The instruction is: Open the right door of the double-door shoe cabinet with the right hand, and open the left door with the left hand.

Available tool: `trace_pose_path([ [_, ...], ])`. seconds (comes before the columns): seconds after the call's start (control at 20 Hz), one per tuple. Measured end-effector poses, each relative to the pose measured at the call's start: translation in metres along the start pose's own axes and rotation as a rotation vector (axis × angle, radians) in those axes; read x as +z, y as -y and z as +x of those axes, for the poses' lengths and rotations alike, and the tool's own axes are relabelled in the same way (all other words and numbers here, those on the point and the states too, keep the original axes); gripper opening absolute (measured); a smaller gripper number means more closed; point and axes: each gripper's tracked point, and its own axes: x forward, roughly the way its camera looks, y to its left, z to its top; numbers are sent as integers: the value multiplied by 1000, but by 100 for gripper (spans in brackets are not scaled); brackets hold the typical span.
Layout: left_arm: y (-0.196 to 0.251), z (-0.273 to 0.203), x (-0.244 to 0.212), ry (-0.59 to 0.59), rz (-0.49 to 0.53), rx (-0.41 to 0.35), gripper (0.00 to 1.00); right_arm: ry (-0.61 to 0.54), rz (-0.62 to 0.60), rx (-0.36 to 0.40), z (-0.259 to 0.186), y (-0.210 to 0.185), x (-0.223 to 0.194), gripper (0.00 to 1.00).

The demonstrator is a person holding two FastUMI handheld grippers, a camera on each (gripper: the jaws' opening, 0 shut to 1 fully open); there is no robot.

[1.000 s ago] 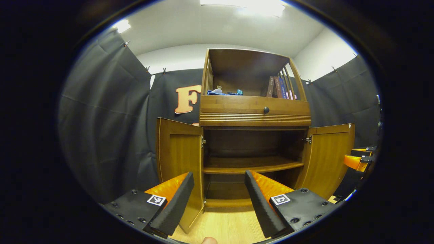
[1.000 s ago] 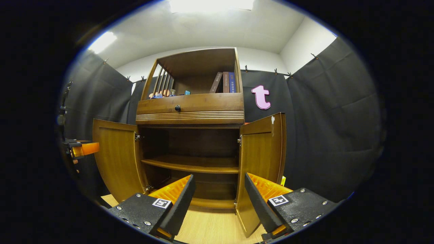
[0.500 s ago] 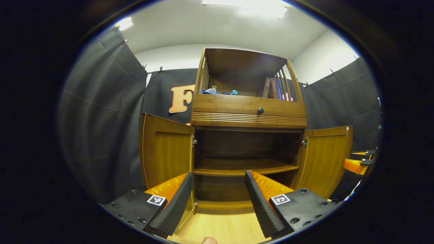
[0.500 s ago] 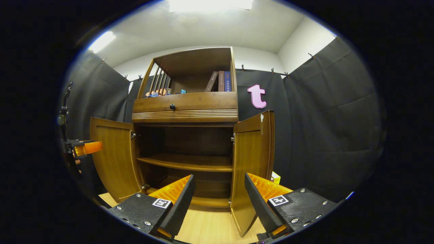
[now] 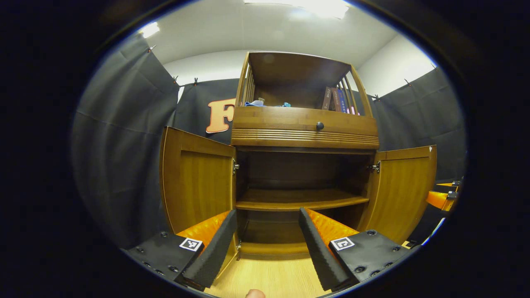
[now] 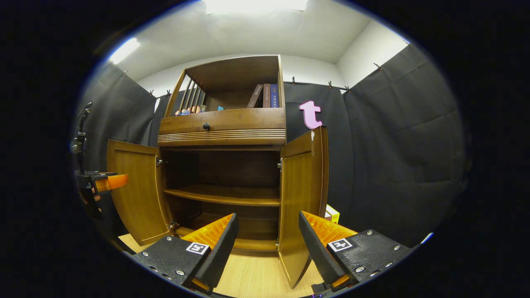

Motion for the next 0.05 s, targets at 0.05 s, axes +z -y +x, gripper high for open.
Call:
trace_pose_path([
  [0.05, 2, 1, 0, -5, 1, -3, 99, 1, 4, 4, 0, -1, 0, 95],
])
